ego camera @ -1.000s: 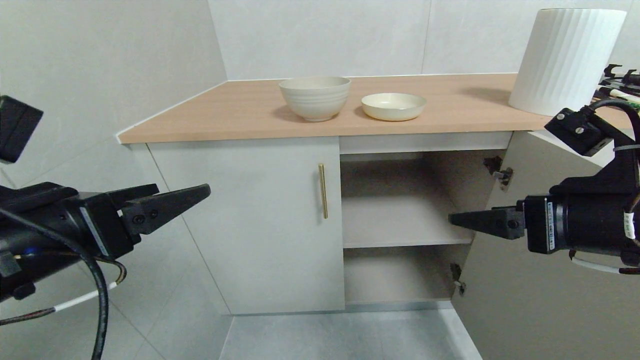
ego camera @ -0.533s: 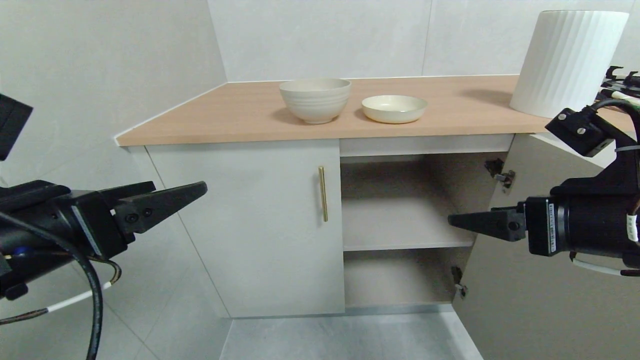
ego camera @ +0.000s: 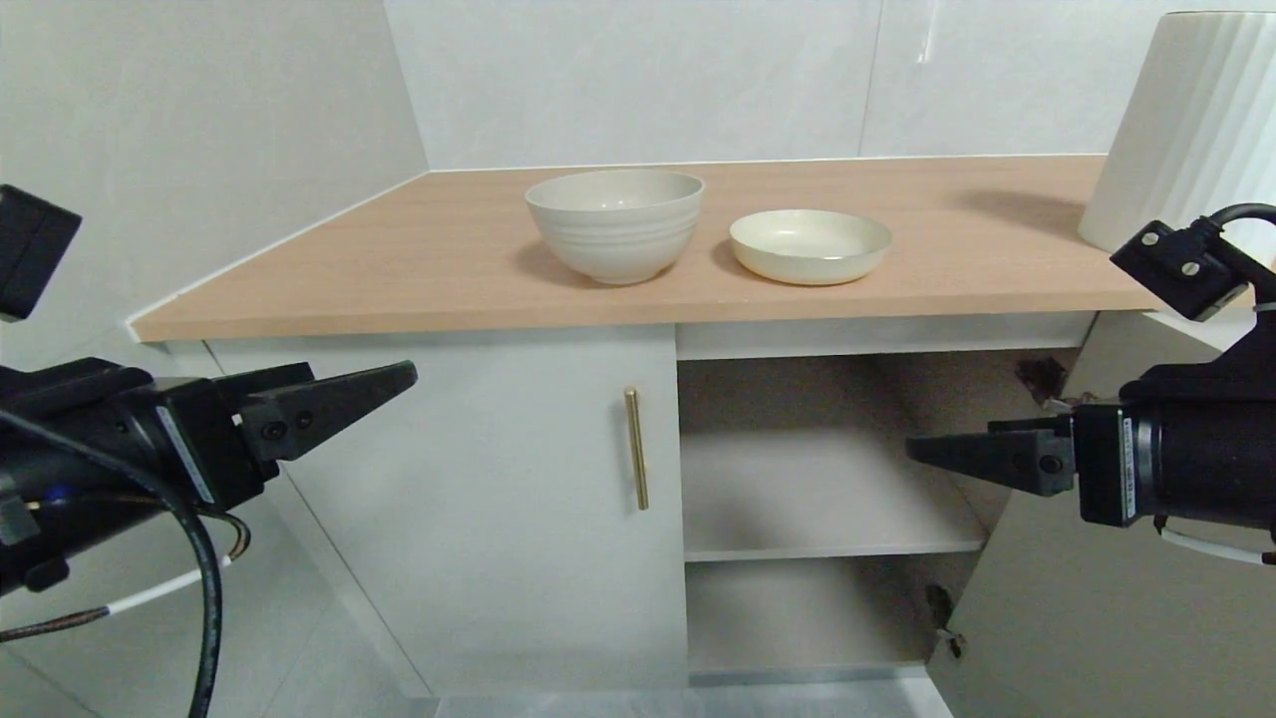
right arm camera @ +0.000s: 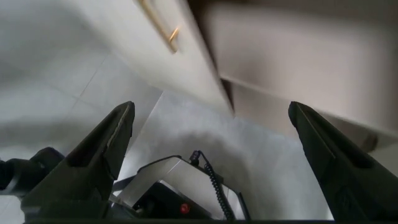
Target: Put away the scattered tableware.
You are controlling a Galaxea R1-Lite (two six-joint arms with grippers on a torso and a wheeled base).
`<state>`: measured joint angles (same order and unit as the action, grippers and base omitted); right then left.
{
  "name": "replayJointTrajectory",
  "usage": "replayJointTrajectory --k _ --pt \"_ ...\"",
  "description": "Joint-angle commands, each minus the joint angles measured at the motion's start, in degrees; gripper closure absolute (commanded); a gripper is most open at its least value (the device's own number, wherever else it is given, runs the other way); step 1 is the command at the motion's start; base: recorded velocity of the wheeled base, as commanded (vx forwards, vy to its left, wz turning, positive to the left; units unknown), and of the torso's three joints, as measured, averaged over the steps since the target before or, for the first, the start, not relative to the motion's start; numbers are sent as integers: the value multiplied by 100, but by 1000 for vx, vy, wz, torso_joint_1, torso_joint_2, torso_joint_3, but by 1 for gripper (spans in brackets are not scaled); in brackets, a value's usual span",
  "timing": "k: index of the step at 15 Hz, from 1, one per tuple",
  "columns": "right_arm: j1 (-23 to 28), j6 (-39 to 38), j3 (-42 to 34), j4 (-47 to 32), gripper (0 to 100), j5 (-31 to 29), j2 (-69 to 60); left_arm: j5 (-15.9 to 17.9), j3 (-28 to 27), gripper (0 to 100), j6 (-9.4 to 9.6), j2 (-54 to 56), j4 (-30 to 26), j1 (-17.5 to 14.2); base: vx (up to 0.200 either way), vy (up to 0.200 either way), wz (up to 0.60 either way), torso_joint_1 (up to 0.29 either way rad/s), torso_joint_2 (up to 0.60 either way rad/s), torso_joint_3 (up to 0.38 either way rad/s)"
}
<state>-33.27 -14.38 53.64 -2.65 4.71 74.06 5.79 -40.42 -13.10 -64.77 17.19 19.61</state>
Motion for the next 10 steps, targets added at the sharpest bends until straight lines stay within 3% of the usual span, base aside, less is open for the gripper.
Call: replayJointTrajectory --k 1,10 --pt "-13 15 -20 1 0 13 -67 1 -1 0 -17 -18 4 -2 200 0 0 2 7 7" --pt "-22 173 -152 27 0 215 -164 1 8 0 -25 -18 13 -2 0 0 0 0 0 0"
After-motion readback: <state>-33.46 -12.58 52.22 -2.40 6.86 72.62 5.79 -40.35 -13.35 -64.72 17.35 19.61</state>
